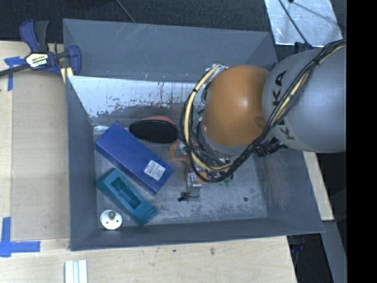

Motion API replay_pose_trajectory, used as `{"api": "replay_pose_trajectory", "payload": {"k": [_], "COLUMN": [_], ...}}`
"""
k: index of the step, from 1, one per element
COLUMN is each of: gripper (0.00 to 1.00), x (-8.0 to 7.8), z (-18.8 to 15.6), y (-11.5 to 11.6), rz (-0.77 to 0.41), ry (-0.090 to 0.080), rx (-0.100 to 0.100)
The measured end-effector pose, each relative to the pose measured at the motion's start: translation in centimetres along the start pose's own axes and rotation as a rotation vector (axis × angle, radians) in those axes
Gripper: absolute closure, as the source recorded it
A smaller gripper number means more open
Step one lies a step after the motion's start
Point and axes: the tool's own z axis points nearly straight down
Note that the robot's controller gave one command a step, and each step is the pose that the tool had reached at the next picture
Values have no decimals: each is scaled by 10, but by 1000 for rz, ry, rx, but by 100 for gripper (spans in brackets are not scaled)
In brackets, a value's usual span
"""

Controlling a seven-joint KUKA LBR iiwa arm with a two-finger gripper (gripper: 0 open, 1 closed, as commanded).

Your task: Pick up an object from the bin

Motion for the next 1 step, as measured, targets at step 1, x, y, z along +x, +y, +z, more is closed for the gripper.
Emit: {"api": "replay_pose_trajectory", "payload": {"k": [1], "gripper": [0], "x": [-2], "z": [-5], "y": [0], "rz": [2], "ry": [-8], "rx": [-1]}}
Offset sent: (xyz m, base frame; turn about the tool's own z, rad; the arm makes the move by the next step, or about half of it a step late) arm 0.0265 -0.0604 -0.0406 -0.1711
